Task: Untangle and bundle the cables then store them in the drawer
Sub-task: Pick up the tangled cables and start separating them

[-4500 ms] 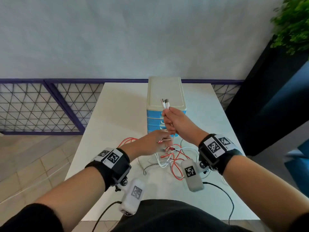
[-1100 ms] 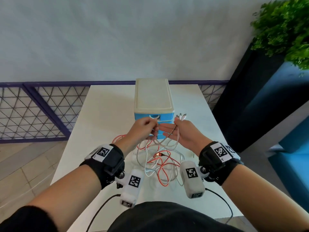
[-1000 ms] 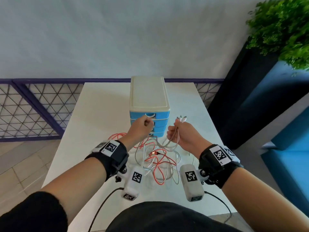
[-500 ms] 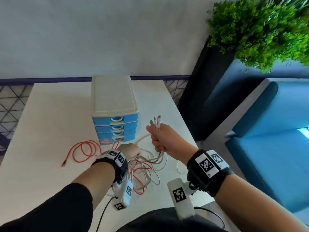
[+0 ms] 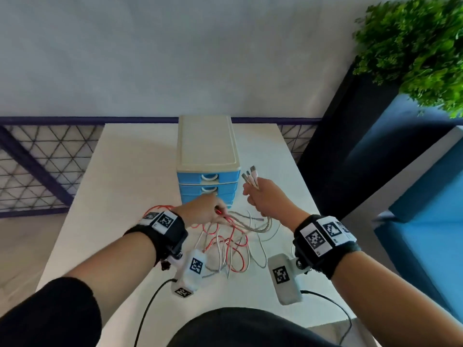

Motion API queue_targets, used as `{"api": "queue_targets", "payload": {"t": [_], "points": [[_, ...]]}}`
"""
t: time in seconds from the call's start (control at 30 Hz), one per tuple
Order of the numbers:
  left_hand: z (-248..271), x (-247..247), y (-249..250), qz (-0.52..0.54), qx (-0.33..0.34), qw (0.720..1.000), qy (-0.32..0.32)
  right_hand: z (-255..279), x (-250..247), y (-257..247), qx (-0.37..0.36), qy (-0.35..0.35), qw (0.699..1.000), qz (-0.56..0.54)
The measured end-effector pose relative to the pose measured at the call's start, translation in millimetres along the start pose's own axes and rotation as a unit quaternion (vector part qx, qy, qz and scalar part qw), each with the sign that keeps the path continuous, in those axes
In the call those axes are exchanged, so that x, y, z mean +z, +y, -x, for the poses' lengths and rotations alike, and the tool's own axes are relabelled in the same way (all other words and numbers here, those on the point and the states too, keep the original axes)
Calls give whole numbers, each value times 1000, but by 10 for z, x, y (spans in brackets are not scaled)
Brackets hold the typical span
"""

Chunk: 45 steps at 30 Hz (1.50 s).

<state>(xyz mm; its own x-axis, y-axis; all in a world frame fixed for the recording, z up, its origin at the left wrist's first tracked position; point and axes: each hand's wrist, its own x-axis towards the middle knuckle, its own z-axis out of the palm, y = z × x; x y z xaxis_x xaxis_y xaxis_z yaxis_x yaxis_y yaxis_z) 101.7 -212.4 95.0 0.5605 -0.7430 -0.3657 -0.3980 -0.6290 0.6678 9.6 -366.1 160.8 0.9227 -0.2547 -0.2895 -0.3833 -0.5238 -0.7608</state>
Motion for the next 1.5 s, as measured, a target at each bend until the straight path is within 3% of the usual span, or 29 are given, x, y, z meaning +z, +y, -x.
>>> {"api": "queue_targets", "payload": {"t": [0.1, 0.17, 0.3, 0.37, 0.47, 0.57, 0.63, 0.83, 0.9, 0.97, 1.03, 1.13, 1.2, 1.3, 1.5], "points": [[130, -181, -4, 14, 2, 999, 41, -16, -6, -54, 14, -104, 990, 94], [238, -272, -57, 27, 5, 996, 79, -30, 21, -92, 29, -131, 985, 109], [438, -385, -71, 31, -10, 989, 143, -109, 169, -129, -44, -12, 996, 72], [518, -438, -34, 68, -14, 987, 143, -136, 256, -164, -73, 9, 996, 46], [619, -490, 26, 174, -35, 974, 143, -146, 384, -187, -96, -5, 993, 63], [715, -535, 37, 328, -32, 936, 122, -134, 481, -249, -125, -13, 991, 51], [770, -562, 43, 377, -23, 918, 119, -126, 514, -297, -138, -4, 988, 67], [789, -636, -133, 420, -56, 877, 228, -60, 386, -433, -111, -13, 992, -58], [769, -627, -298, 362, -81, 897, 239, -7, 295, -475, -118, -44, 984, -125], [745, -611, -398, 180, -93, 941, 270, 42, 210, -516, -122, -87, 971, -187], [736, -595, -281, 96, -17, 951, 294, 54, 164, -546, -123, -122, 956, -237], [827, -528, 155, 235, 104, 944, 207, 37, 172, -602, -154, -150, 930, -297], [862, -445, 359, 277, 133, 943, 128, 14, 174, -647, -164, -149, 915, -338], [851, -336, 430, 234, 126, 962, 70, -28, 170, -712, -164, -141, 902, -374], [777, -155, 353, 127, 130, 981, 65, -42, 214, -848, -151, -112, 907, -377]]}}
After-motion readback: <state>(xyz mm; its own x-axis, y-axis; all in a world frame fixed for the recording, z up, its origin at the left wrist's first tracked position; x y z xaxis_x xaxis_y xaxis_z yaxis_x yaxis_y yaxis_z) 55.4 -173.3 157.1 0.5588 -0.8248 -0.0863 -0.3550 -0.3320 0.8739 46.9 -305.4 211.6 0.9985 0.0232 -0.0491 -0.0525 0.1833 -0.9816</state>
